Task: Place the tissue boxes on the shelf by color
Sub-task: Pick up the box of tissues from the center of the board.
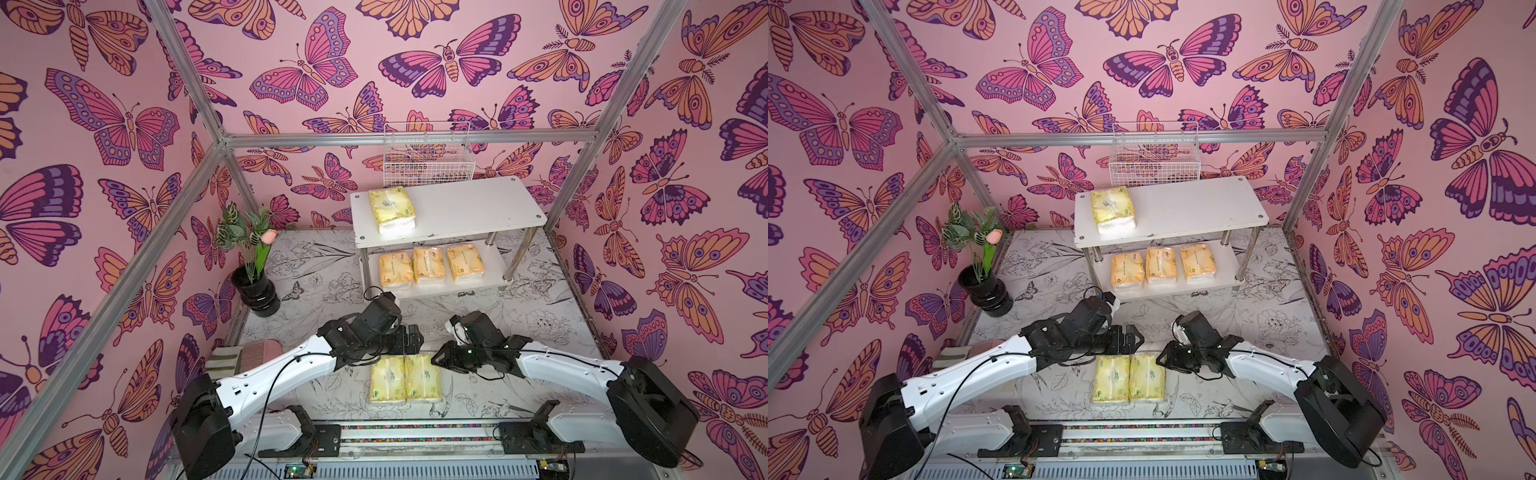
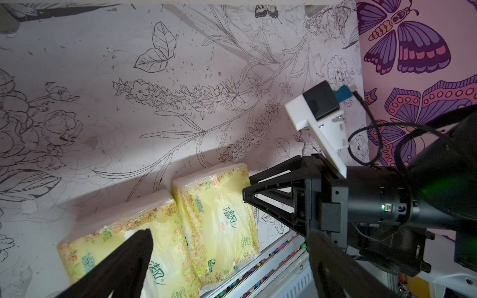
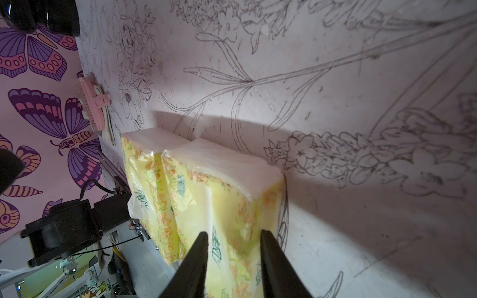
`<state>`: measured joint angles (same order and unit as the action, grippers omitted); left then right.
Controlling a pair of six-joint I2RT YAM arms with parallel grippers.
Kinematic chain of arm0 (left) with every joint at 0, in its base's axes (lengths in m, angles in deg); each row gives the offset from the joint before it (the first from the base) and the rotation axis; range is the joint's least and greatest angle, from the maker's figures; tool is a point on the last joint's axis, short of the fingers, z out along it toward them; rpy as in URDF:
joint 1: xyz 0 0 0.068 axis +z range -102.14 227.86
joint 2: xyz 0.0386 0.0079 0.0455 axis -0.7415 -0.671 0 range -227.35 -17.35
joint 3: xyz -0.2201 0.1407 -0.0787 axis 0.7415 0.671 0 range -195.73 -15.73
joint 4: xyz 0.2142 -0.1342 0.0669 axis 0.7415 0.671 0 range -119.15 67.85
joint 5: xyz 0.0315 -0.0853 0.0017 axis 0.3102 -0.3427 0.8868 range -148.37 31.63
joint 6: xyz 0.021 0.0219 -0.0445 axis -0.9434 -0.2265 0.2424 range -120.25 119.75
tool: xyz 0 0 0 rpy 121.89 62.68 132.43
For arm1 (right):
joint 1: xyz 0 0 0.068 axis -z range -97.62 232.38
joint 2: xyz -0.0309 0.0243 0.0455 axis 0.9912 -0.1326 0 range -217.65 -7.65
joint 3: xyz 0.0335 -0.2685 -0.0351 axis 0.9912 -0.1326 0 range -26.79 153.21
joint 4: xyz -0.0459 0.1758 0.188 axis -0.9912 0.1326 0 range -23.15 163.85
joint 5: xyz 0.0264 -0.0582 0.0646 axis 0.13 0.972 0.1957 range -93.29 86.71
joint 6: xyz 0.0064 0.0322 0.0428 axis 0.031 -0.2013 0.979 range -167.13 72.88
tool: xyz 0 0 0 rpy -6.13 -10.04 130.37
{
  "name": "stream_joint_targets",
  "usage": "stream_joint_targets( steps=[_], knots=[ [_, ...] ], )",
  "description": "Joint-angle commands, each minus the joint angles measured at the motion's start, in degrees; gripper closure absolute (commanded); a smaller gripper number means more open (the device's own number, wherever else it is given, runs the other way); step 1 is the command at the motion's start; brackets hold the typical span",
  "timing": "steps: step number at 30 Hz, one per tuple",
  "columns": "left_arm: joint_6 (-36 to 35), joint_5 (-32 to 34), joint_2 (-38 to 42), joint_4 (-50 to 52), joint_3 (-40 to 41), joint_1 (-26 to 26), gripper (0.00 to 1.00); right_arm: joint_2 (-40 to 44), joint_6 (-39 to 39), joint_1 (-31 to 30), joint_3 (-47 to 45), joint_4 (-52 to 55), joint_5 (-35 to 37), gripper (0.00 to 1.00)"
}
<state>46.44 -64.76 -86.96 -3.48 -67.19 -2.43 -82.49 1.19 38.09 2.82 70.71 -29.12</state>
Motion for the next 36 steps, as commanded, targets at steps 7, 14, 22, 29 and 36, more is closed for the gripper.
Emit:
stream_joint_targets(
  steps=[7,14,22,29,36],
  knots=[
    [-0.2,0.0,-1.0,-1.1,1.3,-0.2,0.00,-2.0,-2.0,-0.2,1.2,1.1,0.8,0.95],
    [-0.7,-0.8,-2.7,-2.8,0.9,-0.2,0.00,0.1,-7.0,5.2,4.5,8.2,2.1,1.00],
    [-2.0,-3.1,-10.4,-7.1,-1.2,-0.2,0.01,-2.3,-12.9,15.7,7.3,11.1,0.9,1.00],
    [-3.9,-5.5,-19.6,-11.7,-4.9,0.4,0.00,-0.6,-13.0,17.2,6.9,11.7,1.2,0.45],
    [-3.5,-10.0,-25.6,-17.0,-6.0,2.3,0.00,12.5,-7.1,17.2,-3.2,11.9,0.4,0.32]
  ],
)
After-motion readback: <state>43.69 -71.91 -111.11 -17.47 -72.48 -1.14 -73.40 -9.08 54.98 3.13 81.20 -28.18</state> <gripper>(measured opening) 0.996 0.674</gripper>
